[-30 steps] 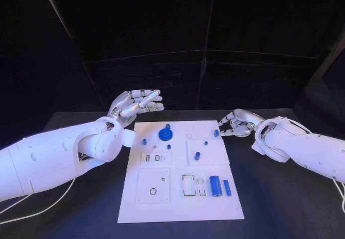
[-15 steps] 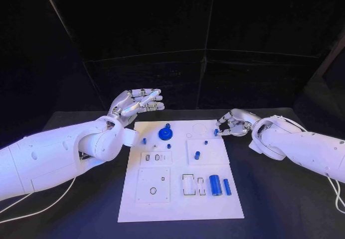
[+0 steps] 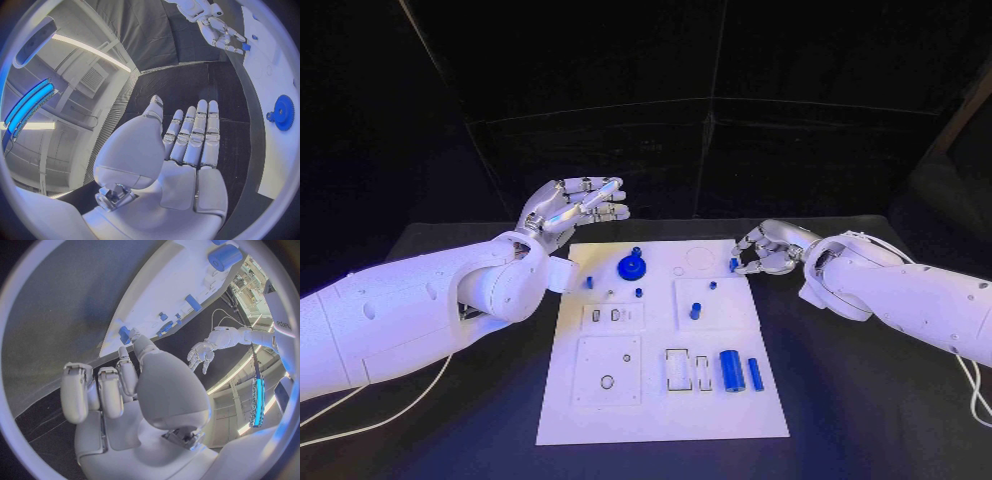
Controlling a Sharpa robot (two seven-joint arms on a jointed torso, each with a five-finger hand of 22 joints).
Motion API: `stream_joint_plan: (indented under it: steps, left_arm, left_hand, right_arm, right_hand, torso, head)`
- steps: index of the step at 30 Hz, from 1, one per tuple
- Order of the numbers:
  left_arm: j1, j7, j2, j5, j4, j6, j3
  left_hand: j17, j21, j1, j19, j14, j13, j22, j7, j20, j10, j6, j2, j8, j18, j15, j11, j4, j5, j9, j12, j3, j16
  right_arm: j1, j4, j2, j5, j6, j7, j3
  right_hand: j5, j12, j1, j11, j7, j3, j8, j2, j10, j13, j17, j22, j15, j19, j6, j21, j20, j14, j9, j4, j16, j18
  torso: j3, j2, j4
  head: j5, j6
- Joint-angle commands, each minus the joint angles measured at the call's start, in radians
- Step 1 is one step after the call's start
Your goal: Assemble the parts on the task board
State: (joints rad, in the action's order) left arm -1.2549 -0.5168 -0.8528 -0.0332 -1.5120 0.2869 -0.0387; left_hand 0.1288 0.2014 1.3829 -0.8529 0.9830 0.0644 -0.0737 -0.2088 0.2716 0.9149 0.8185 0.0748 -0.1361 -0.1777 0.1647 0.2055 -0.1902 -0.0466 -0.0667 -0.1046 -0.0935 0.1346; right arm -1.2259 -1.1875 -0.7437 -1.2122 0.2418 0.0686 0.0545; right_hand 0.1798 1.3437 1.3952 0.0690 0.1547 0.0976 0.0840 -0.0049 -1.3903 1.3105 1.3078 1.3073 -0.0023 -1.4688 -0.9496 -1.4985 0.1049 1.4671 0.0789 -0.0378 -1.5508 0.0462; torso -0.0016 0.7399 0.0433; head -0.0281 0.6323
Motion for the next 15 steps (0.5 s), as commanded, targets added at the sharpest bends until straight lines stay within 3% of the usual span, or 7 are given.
stream_joint_plan:
  steps: [1, 15]
  left_arm:
    - [-0.001, -0.005, 0.002, -0.004, 0.0, -0.013, 0.001]
    - [-0.001, -0.004, 0.004, -0.004, 0.003, -0.013, 0.001]
  left_hand:
    - [-0.001, -0.004, 0.003, -0.005, 0.007, -0.001, 0.001, -0.04, 0.0, 0.006, 0.006, 0.005, 0.006, -0.006, -0.003, -0.002, 0.006, -0.001, 0.001, 0.004, 0.001, -0.003]
    - [-0.001, -0.004, 0.003, -0.005, 0.007, -0.001, 0.001, -0.04, 0.0, 0.006, 0.006, 0.005, 0.006, -0.006, -0.003, -0.002, 0.006, -0.001, 0.001, 0.004, 0.001, -0.003]
  right_arm:
    - [-0.001, 0.001, 0.004, -0.006, -0.015, 0.006, -0.001]
    - [0.002, 0.022, 0.023, -0.007, -0.023, -0.006, -0.001]
  right_hand:
    - [-0.003, 0.005, -0.002, 0.0, 0.001, 0.001, 0.005, 0.008, -0.007, 0.033, 0.226, 0.088, -0.007, -0.019, -0.01, -0.003, -0.007, 0.095, 0.001, -0.004, -0.005, -0.01]
    - [-0.002, 0.008, -0.008, -0.003, -0.002, 0.014, 0.012, 0.016, -0.01, 0.037, 0.227, 0.088, -0.01, -0.019, -0.039, -0.003, -0.01, 0.096, 0.003, -0.009, -0.005, -0.01]
  torso:
    - [0.0, 0.0, -0.0001]
    - [0.0, 0.0, -0.0009]
  head:
    - [0.001, 0.0]
    - [0.0, 0.004]
